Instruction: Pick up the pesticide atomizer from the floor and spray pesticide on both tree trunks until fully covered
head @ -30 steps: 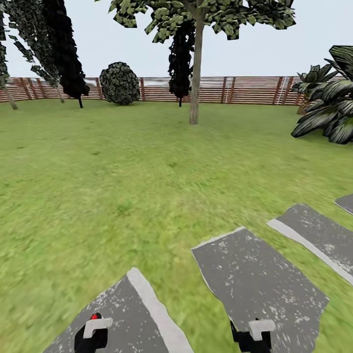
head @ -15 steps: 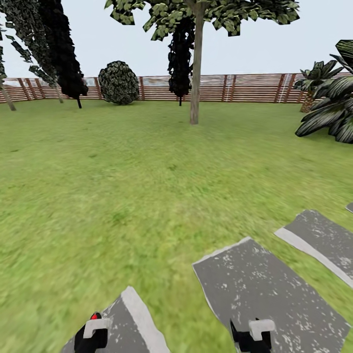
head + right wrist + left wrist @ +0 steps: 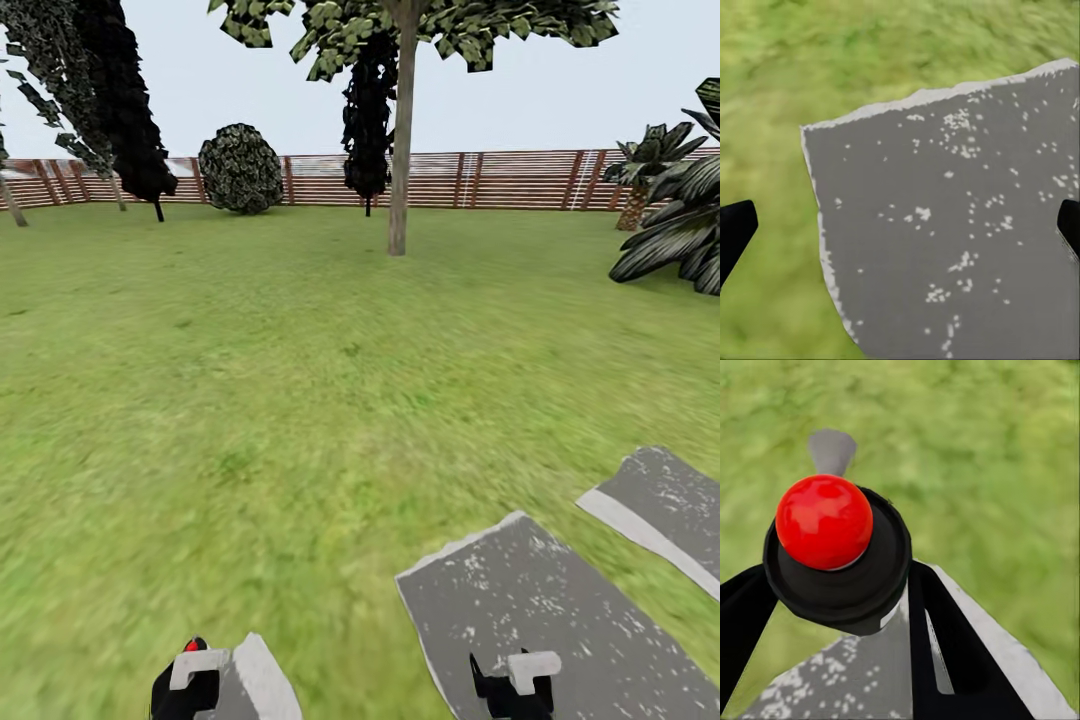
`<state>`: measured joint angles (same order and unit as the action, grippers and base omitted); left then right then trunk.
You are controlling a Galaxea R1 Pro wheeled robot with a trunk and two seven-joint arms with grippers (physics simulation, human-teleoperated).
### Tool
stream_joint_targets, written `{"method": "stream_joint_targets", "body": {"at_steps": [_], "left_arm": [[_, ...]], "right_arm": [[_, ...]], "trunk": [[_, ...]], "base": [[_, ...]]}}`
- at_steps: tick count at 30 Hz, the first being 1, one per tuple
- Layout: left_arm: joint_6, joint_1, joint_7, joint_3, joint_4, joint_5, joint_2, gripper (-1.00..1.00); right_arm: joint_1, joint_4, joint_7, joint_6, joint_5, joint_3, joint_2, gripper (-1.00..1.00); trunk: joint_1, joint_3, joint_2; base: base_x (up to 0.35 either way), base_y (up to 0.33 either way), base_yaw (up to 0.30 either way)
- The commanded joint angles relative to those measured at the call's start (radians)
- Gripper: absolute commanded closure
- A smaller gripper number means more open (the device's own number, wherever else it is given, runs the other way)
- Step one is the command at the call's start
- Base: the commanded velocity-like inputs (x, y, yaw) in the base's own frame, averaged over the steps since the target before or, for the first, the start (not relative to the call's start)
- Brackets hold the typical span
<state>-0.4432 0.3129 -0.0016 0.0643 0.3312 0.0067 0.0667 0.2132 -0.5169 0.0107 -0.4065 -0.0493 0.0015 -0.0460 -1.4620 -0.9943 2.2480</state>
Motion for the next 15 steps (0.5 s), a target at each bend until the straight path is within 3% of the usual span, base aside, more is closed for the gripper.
{"method": "stream_joint_targets", "body": {"at_steps": [1,11,15], "left_arm": [[0.000,0.000,0.000,-0.001,0.000,0.000,0.000,1.00],[0.000,0.000,0.000,0.000,0.000,-0.001,0.000,1.00],[0.001,0.000,0.000,0.000,0.000,0.000,0.000,1.00]], "right_arm": [[0.000,0.000,0.000,0.000,0.000,0.000,0.000,-1.00],[0.000,0.000,0.000,0.000,0.000,0.000,0.000,-1.00],[0.000,0.000,0.000,0.000,0.000,0.000,0.000,-1.00]], "trunk": [[0.000,0.000,0.000],[0.000,0.000,0.000],[0.000,0.003,0.000]], "base": [[0.339,0.000,0.000],[0.339,0.000,-0.002],[0.339,0.000,-0.134]]}}
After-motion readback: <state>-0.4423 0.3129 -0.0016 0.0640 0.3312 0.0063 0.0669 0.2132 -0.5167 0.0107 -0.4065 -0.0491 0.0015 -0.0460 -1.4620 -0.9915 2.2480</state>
